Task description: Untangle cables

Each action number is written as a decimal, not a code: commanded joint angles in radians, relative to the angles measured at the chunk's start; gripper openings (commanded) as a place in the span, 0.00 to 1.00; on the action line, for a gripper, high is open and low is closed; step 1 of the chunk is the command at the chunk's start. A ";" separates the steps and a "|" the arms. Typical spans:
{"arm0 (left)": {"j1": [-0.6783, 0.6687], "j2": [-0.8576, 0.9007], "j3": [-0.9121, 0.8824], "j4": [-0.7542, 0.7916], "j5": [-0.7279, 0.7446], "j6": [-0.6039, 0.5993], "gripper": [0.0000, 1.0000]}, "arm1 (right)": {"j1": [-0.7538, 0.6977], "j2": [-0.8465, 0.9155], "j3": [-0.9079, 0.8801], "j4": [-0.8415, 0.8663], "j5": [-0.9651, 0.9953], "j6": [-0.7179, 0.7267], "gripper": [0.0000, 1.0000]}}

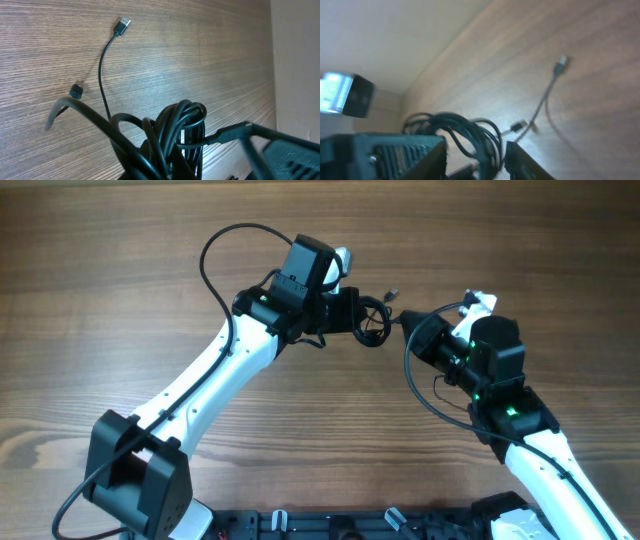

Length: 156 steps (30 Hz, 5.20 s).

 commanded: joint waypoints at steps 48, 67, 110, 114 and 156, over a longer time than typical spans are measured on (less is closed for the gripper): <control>-0.016 -0.024 0.014 0.117 0.056 -0.019 0.04 | -0.018 0.167 0.009 0.118 -0.267 -0.082 0.66; 0.024 -0.024 0.014 0.123 -0.270 -0.963 0.04 | -0.076 0.108 0.008 -0.104 -0.389 -0.123 0.85; 0.068 -0.024 0.014 0.180 -0.076 -1.103 0.09 | 0.024 0.423 0.006 -0.044 0.059 0.173 0.88; 0.068 -0.024 0.014 0.158 -0.132 -0.871 0.13 | -0.010 0.379 0.006 -0.038 -0.050 0.101 0.89; 0.005 -0.023 0.014 0.159 -0.045 -0.376 0.58 | -0.176 0.290 0.006 0.262 -0.417 0.061 0.04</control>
